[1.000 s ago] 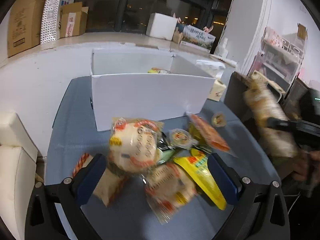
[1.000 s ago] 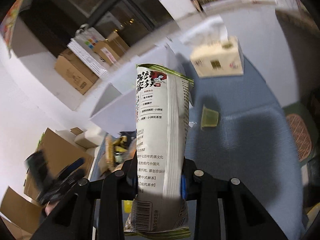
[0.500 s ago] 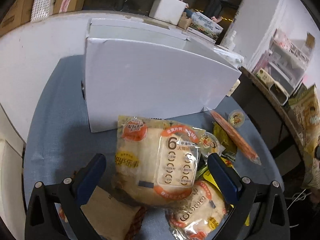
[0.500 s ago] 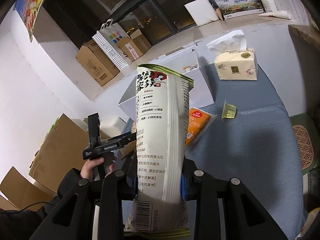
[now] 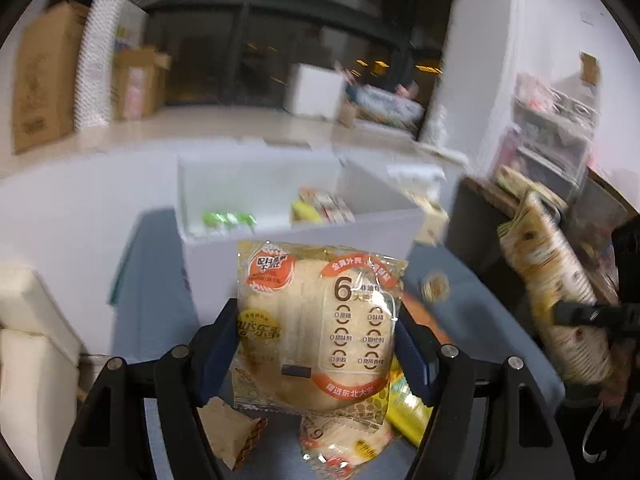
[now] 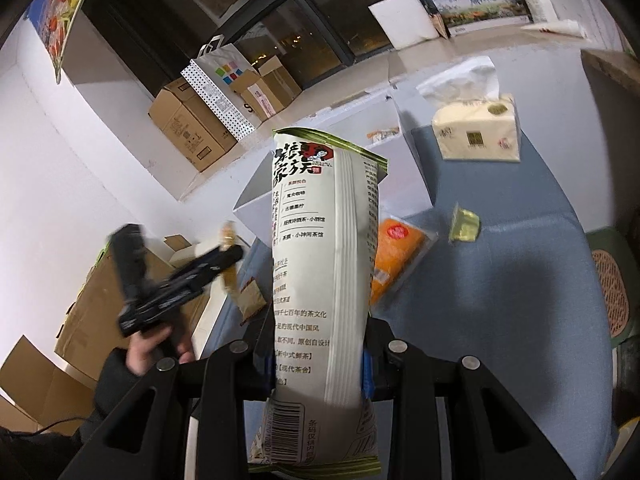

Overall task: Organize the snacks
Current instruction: 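Place the white snack bag and bread roll into the white box, opening both grippers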

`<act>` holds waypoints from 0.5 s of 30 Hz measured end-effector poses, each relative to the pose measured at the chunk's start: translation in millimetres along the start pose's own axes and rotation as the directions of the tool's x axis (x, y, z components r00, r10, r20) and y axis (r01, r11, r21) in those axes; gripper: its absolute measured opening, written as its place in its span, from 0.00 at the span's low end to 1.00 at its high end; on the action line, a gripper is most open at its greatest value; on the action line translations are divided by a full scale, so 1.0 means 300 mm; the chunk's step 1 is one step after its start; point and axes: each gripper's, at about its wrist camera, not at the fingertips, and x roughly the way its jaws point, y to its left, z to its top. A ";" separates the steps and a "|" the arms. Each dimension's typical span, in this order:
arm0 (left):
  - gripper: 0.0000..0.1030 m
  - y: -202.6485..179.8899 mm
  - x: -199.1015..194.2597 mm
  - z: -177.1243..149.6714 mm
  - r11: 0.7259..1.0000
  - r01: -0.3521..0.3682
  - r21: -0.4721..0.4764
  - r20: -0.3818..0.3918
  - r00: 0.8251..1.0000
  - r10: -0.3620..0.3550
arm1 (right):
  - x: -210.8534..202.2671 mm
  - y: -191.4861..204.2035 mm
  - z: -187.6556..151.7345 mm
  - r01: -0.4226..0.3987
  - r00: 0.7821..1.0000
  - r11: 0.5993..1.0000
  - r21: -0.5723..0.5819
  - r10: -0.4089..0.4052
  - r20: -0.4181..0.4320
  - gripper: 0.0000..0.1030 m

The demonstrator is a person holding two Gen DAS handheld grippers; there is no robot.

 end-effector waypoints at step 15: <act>0.74 0.008 0.187 0.374 0.988 -0.092 -0.124 0.053 0.994 0.099 | 0.388 0.067 0.527 0.152 0.988 0.974 -0.166 -0.153 0.008 0.32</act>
